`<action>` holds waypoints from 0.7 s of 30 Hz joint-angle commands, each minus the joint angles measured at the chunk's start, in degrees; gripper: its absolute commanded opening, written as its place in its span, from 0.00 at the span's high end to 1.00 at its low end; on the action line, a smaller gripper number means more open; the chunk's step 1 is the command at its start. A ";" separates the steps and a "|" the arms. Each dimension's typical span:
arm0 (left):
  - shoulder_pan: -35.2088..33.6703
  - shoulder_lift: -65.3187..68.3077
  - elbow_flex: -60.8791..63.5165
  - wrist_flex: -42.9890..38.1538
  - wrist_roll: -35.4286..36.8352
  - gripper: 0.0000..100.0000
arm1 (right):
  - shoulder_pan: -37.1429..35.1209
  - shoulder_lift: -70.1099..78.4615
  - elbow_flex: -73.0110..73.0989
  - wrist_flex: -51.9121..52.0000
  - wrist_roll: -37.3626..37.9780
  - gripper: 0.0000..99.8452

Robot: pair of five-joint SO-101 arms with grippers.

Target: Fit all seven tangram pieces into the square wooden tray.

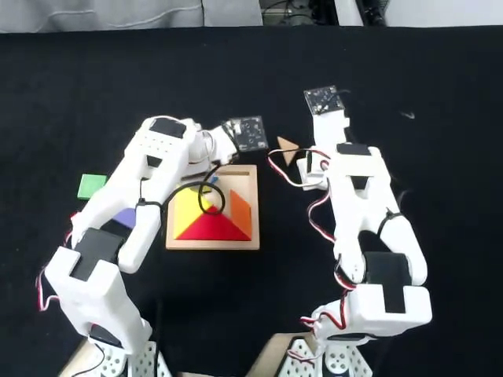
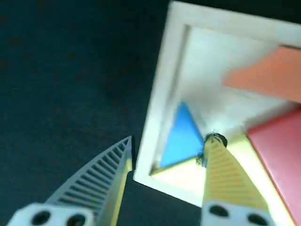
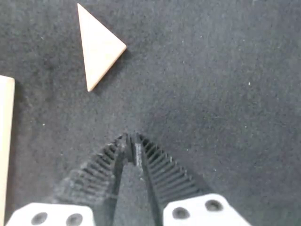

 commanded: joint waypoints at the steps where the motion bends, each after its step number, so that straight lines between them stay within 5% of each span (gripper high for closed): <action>1: -0.04 0.35 -1.54 -4.48 3.16 0.75 | 0.35 -0.31 -3.30 -0.97 0.26 0.99; 21: -4.88 4.84 -4.26 -4.04 2.37 0.75 | 0.35 -0.31 -3.21 -0.97 0.35 0.99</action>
